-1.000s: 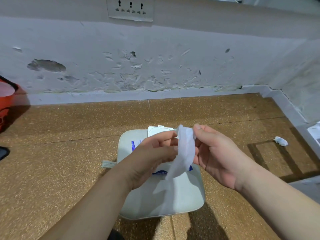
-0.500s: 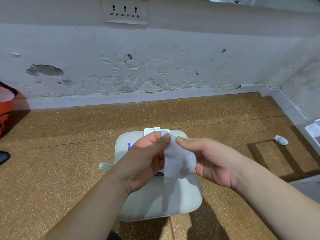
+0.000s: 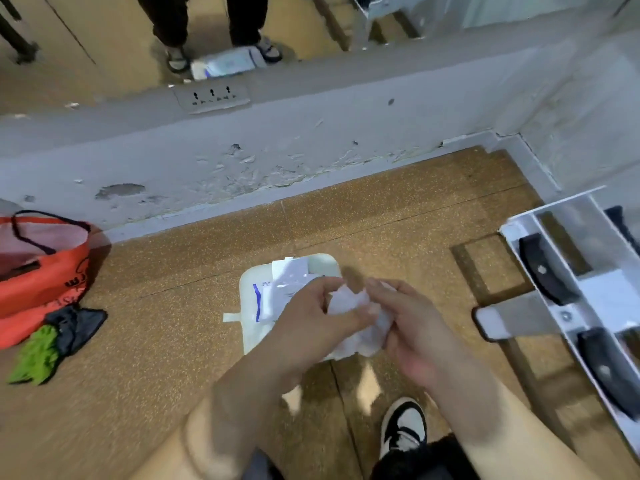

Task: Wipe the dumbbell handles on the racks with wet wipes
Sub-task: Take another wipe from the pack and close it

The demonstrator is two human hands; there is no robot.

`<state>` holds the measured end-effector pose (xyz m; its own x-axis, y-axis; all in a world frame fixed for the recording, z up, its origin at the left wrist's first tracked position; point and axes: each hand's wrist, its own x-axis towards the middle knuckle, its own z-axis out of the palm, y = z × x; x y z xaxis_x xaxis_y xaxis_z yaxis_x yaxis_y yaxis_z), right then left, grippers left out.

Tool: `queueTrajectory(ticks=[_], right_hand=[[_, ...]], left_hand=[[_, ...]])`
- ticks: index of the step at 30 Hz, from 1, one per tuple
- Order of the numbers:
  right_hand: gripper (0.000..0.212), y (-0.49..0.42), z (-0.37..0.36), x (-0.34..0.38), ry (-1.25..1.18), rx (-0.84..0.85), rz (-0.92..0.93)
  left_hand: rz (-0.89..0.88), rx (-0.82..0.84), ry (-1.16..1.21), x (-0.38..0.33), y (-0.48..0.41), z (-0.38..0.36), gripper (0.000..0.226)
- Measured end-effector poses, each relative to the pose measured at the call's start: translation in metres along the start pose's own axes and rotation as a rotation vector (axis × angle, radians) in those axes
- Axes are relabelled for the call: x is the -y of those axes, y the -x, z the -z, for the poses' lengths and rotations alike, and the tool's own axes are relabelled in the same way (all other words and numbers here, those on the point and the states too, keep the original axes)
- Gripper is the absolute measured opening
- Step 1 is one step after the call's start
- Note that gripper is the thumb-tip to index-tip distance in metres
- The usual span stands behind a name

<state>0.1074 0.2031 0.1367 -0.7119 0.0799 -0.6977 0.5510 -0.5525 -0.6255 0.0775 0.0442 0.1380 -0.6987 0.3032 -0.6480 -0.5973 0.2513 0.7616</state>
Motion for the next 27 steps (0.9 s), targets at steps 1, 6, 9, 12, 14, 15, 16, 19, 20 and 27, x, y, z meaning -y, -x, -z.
queueTrajectory(ticks=[1,6,9,12,14,15,16,19,20,27], right_hand=[[0.014,0.033,0.0,0.021,-0.011,-0.005,0.004],[0.025,0.186,-0.003,0.112,0.059,-0.083,0.061],[0.024,0.285,0.002,0.149,0.063,-0.169,0.114],[0.03,0.376,0.014,0.166,0.005,-0.3,0.167],[0.043,0.436,0.034,0.163,-0.091,-0.376,0.184],[0.042,0.462,0.043,0.162,-0.137,-0.386,0.191],[0.039,0.479,0.049,0.16,-0.169,-0.378,0.198],[0.02,0.542,0.088,0.153,-0.204,-0.37,0.232],[0.021,0.559,0.101,0.15,-0.246,-0.344,0.247],[0.014,0.656,0.249,0.094,-0.544,-0.517,0.281]], left_hand=[[0.013,0.029,-0.049,-0.021,0.025,-0.01,0.062],[-0.021,0.111,-0.077,-0.118,0.142,-0.059,0.033],[-0.032,0.255,-0.116,-0.171,0.218,-0.092,0.024],[-0.058,0.389,-0.194,-0.205,0.276,-0.122,0.018],[-0.096,0.44,-0.284,-0.215,0.317,-0.152,0.02],[-0.106,0.44,-0.305,-0.217,0.336,-0.169,0.022],[-0.109,0.432,-0.314,-0.218,0.351,-0.181,0.024],[-0.091,0.544,-0.302,-0.21,0.389,-0.241,0.03],[-0.069,0.605,-0.297,-0.207,0.4,-0.26,0.028],[0.102,0.659,-0.28,-0.156,0.463,-0.408,0.034]])
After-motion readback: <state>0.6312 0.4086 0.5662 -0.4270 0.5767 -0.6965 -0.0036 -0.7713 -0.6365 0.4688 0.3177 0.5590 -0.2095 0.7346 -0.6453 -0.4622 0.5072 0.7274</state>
